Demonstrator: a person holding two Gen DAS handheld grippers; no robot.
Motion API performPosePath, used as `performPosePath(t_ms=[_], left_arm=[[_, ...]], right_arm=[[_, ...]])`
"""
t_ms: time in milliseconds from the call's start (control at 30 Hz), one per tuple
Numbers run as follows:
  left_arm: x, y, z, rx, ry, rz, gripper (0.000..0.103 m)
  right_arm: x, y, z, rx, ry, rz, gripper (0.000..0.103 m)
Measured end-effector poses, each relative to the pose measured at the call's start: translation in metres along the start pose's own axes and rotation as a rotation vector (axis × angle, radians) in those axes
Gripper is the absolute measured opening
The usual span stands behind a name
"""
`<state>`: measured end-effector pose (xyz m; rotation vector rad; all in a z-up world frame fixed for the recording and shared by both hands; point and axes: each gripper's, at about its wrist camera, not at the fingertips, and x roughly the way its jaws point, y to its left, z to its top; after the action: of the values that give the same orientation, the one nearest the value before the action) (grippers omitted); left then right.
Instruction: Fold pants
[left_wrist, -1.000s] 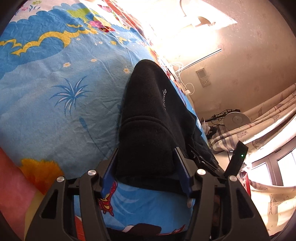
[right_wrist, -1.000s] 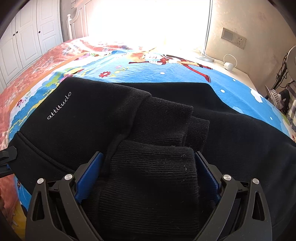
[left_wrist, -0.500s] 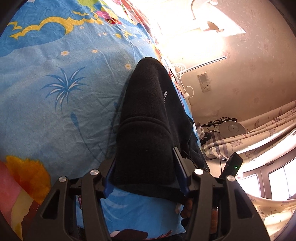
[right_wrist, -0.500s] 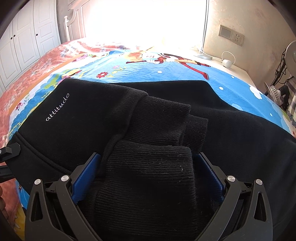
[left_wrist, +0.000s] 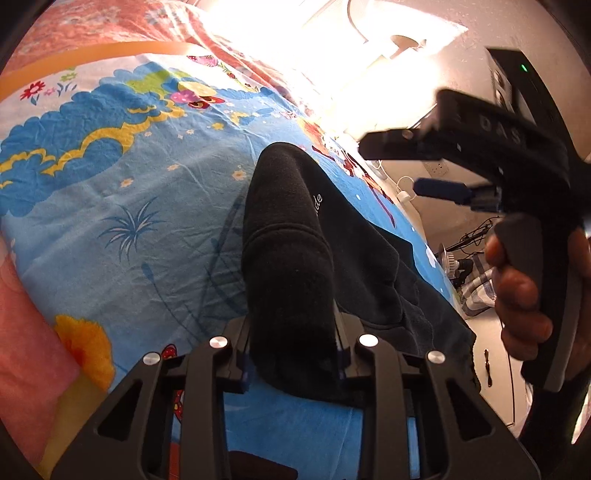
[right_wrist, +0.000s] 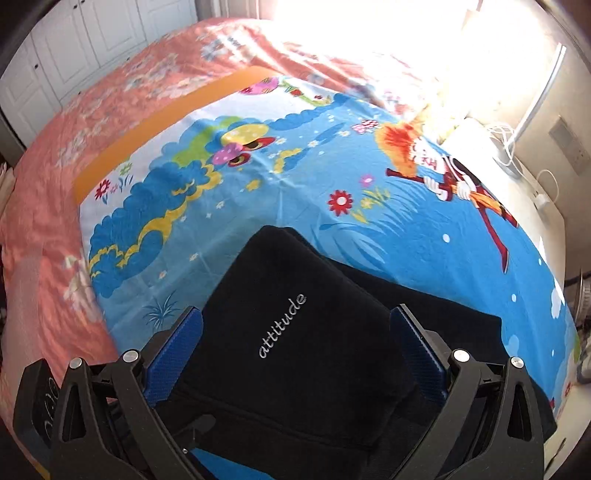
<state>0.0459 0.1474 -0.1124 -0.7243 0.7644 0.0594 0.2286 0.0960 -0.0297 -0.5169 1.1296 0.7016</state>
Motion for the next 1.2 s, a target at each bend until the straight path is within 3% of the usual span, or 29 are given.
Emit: performPosePath(t_ms=[133, 300, 433, 500, 533, 600, 667, 733, 767, 800, 833, 867, 1033, 1067, 1100, 1133, 1200], left_arm=[[-0.005, -0.015, -0.001, 0.048, -0.021, 0.056, 0.03], [-0.011, -0.03, -0.003, 0.103, -0.046, 0.1, 0.03], [-0.018, -0.046, -0.008, 0.144, -0.074, 0.134, 0.03], [-0.019, -0.054, -0.01, 0.163, -0.089, 0.144, 0.03], [-0.021, -0.059, -0.012, 0.174, -0.097, 0.148, 0.029], [-0.024, -0.063, -0.012, 0.176, -0.106, 0.144, 0.029], [-0.025, -0.063, -0.012, 0.165, -0.115, 0.132, 0.029], [-0.028, -0.057, -0.013, 0.124, -0.128, 0.105, 0.035], [-0.028, -0.051, -0.013, 0.09, -0.141, 0.094, 0.05], [-0.03, -0.048, -0.016, 0.07, -0.159, 0.108, 0.073], [-0.029, -0.047, -0.02, 0.07, -0.174, 0.132, 0.08], [-0.025, -0.046, -0.024, 0.07, -0.167, 0.147, 0.081], [0.007, -0.049, -0.033, 0.017, -0.118, 0.137, 0.08], [0.009, -0.054, -0.031, 0.024, -0.12, 0.12, 0.071], [0.011, -0.061, -0.03, 0.047, -0.124, 0.104, 0.052], [0.009, -0.072, -0.029, 0.09, -0.13, 0.094, 0.04], [0.0, -0.094, -0.027, 0.162, -0.167, 0.105, 0.033]], right_arm=[[0.035, 0.033, 0.025, -0.133, 0.126, -0.04, 0.098], [0.075, 0.038, 0.027, -0.137, 0.274, -0.062, 0.096], [0.083, 0.042, 0.025, -0.149, 0.301, -0.101, 0.095], [0.083, 0.046, 0.022, -0.187, 0.295, -0.152, 0.069], [0.082, 0.048, 0.02, -0.206, 0.287, -0.17, 0.066], [0.078, 0.046, 0.018, -0.213, 0.273, -0.131, 0.046], [0.073, 0.037, 0.02, -0.18, 0.265, -0.095, 0.038], [0.065, 0.029, 0.022, -0.157, 0.254, -0.063, 0.032], [0.061, 0.025, 0.023, -0.146, 0.249, -0.052, 0.03], [0.058, 0.02, 0.024, -0.132, 0.245, -0.037, 0.029], [0.054, 0.016, 0.024, -0.119, 0.24, -0.016, 0.028], [0.05, 0.013, 0.024, -0.108, 0.232, 0.001, 0.028], [0.023, -0.018, 0.024, -0.009, 0.18, 0.122, 0.028], [0.015, -0.026, 0.023, 0.013, 0.165, 0.149, 0.027], [0.006, -0.036, 0.021, 0.036, 0.148, 0.174, 0.027], [-0.004, -0.047, 0.019, 0.058, 0.127, 0.196, 0.027], [-0.028, -0.07, 0.012, 0.101, 0.076, 0.231, 0.026]])
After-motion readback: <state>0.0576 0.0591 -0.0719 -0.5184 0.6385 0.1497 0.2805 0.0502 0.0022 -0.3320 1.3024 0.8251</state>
